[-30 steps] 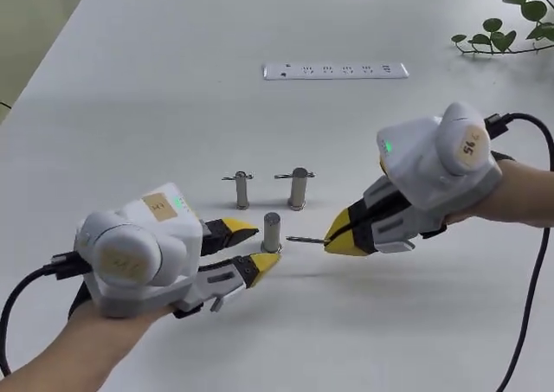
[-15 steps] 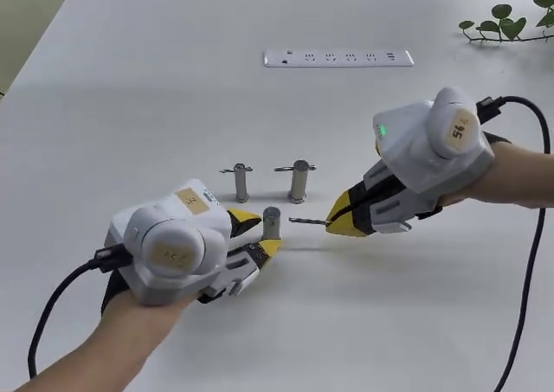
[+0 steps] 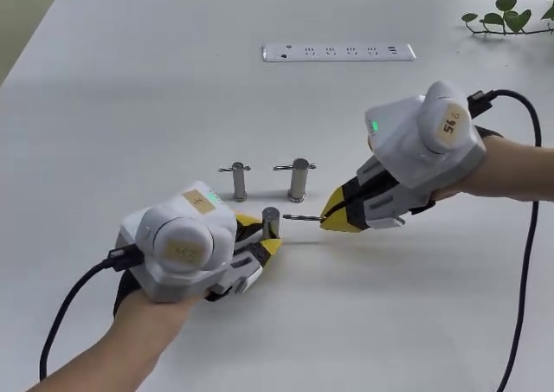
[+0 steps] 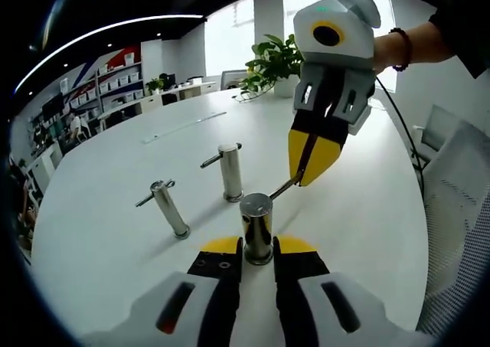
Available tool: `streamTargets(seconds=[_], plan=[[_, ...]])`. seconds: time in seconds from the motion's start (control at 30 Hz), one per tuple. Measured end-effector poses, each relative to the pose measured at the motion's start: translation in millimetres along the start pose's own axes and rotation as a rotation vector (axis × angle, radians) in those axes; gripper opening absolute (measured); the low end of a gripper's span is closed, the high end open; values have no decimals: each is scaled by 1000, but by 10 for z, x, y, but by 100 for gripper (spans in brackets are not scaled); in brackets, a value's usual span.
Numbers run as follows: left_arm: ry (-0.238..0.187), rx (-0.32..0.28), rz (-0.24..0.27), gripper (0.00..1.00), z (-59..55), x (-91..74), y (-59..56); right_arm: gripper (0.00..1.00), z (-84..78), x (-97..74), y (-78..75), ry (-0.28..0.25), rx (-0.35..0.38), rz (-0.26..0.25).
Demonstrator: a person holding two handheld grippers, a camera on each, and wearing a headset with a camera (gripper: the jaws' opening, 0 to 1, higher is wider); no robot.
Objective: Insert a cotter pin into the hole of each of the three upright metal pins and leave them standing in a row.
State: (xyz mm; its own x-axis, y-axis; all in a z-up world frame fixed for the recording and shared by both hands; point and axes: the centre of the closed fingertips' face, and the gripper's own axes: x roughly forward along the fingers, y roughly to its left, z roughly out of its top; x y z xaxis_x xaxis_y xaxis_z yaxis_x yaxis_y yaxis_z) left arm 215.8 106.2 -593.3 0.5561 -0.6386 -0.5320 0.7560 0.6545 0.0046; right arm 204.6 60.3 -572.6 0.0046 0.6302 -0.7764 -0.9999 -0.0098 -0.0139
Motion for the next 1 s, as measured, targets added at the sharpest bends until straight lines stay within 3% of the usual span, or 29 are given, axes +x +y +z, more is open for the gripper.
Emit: streamTargets(seconds=[1.0], plan=[[-5,-32,-18,11,-55,39,-10,0,90,40,-36,17,-62,8]])
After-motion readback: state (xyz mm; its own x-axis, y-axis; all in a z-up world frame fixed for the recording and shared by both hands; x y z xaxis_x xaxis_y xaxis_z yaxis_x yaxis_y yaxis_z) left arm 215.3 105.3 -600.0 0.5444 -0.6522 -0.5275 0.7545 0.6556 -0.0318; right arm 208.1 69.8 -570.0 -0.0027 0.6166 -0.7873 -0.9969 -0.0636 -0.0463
